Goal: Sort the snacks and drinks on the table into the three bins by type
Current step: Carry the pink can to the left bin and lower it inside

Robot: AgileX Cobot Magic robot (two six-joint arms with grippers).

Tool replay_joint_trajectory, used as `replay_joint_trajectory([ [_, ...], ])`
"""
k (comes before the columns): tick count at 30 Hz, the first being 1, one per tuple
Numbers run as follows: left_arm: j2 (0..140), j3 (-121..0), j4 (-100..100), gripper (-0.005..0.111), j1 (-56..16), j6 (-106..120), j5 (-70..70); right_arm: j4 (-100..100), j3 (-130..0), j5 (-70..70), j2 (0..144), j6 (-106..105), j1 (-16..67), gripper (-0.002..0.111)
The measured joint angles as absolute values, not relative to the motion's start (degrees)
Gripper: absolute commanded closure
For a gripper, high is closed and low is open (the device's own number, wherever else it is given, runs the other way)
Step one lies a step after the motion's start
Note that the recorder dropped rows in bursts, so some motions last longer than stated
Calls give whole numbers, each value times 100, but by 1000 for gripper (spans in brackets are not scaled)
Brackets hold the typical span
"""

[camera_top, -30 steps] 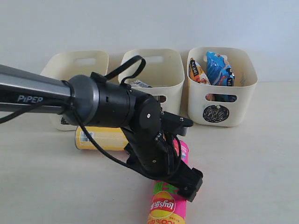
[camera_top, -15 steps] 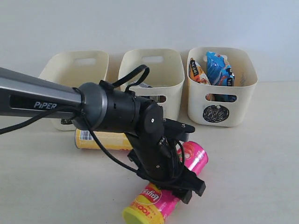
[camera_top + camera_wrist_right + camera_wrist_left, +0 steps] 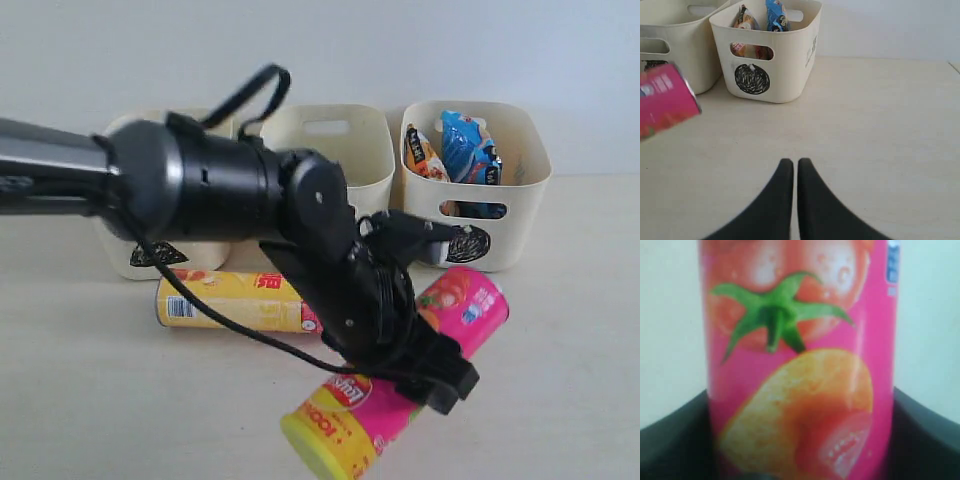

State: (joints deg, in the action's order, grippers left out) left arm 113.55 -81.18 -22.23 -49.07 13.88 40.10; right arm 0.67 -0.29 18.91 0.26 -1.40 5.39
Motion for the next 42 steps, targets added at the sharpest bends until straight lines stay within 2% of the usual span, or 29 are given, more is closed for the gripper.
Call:
replay_joint_trajectory([
  [7,10074,-8108,-1904,103,-4550,1776,4058,67,-29,1891,26,-140,539,108],
  [13,9197,-8108,-1017,103,-3378,1823,3924,67,-29,1891,26,-140,539,108],
  [17,9113,-8119,-544,103,-2386,1631,3217,67,-29,1891,26,-140,539,108],
  [21,9631,-8619,-416,103,-1550,1493,2747,67,-29,1891,26,-140,539,108],
  [24,10259,-9212,-404,103,-1221,1277,2648,67,-29,1891,26,-140,539,108],
  [30,11612,-10606,-391,103,-1036,1076,2708,67,-29,1891,26,-140,539,108],
  [33,12462,-11578,-391,103,-1036,842,3085,67,-29,1891,26,-140,539,108],
  [37,13209,-12254,-391,103,-1036,713,3473,67,-29,1891,26,-140,539,108],
  [39,13406,-12422,-391,93,-1036,672,3579,67,-29,1891,26,-140,539,108],
  [42,13484,-12456,-391,59,-1036,635,3684,67,-29,1891,26,-140,539,108],
])
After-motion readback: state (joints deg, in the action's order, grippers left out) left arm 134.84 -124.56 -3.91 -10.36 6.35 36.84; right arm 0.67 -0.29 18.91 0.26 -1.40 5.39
